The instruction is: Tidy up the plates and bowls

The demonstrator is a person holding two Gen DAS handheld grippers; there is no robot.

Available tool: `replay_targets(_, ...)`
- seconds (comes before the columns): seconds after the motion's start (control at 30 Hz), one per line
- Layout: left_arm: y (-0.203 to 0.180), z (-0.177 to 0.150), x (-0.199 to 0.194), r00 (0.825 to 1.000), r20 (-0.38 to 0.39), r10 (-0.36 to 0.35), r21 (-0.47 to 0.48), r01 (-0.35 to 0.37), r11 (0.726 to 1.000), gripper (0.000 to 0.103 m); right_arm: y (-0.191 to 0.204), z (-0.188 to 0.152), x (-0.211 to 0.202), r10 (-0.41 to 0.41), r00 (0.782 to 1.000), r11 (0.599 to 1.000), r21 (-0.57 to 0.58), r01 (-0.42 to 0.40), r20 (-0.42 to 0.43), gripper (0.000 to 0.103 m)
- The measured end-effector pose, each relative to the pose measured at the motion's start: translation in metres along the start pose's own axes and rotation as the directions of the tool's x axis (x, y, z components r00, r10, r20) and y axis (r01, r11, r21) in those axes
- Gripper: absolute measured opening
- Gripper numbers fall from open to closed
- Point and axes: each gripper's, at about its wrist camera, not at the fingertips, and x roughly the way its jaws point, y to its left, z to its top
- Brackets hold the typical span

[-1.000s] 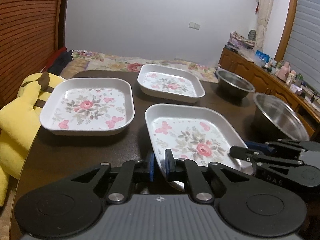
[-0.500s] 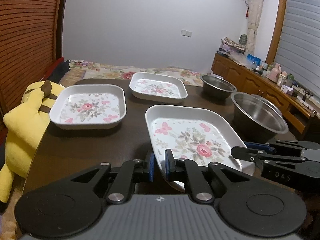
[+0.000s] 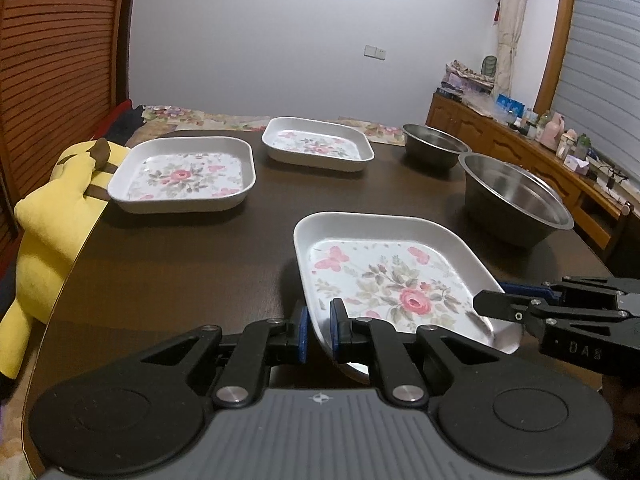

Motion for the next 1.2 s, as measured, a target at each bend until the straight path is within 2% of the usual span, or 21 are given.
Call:
replay_targets(0.23, -0.0004, -0.0019, 0.0018, 1.000, -0.005, -0.005, -0.005, 0.005, 1.000, 0.012, -0.0007, -0.0030, 0.0012, 0.003, 1.000, 1.000, 0.006, -0.003, -0.022, 0.021)
replay_targets(1.07, 0.0001, -0.0075, 0.0057, 1.000, -0.011, 0.006, -0.019, -0.006, 1.000, 0.012, -0.0027, -0.0083, 0.0023, 0.004, 1.000, 1.000, 0.022, -0.004, -0.009, 0.022)
replay_targets(1.2, 0.0007, -0.0065, 0.0067, 1.000, -0.012, 0.009, -0.024, -0.009, 1.000, 0.015, -0.0056, -0.0072, 0.0025, 0.004, 1.000, 1.000, 0.030, -0.004, -0.009, 0.022)
